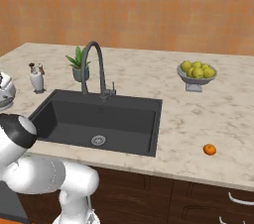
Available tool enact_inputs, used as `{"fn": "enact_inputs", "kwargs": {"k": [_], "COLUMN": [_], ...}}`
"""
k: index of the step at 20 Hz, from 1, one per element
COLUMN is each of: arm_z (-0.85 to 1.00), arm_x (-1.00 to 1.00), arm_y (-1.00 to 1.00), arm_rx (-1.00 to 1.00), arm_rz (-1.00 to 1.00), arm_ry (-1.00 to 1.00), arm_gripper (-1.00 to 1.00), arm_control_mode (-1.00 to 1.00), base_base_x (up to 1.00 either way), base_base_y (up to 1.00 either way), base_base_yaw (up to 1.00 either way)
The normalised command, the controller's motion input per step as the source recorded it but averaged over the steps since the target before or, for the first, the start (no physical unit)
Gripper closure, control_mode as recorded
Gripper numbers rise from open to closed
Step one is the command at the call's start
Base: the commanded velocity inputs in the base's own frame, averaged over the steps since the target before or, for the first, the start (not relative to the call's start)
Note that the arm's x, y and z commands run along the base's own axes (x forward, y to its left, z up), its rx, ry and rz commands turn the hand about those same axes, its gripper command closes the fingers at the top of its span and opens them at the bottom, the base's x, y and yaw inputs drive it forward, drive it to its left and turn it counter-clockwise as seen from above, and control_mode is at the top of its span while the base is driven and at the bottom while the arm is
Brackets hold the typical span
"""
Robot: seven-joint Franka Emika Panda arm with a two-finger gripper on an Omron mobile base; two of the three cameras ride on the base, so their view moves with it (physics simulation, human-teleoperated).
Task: Put the colander in the sink, put the banana, tangerine in the colander, and turn on the sink faucet and pour water over the colander.
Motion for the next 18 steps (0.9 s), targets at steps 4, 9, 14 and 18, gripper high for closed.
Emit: {"fn": "enact_inputs", "kwargs": {"k": [4, 9, 14, 18], "arm_z": [-0.23, -0.33, -0.33, -0.27], "arm_x": [0.37, 0.34, 0.28, 0.27], "arm_y": [0.51, 0.41, 0.27, 0.3], "arm_rx": [0.0, 0.0, 0.0, 0.0], "arm_rz": [-0.04, -0.07, -0.11, -0.14], "arm_ry": [0.11, 0.08, 0.03, 0.01], "arm_gripper": [-1.0, -1.0, -1.0, -1.0], "arm_control_mode": [-1.0, -1.0, -1.0, -1.0], "base_base_x": [0.0, 0.0, 0.0, 0.0], "base_base_y": [0.0, 0.0, 0.0, 0.0], "base_base_yaw": [0.0, 0.0, 0.0, 0.0]}}
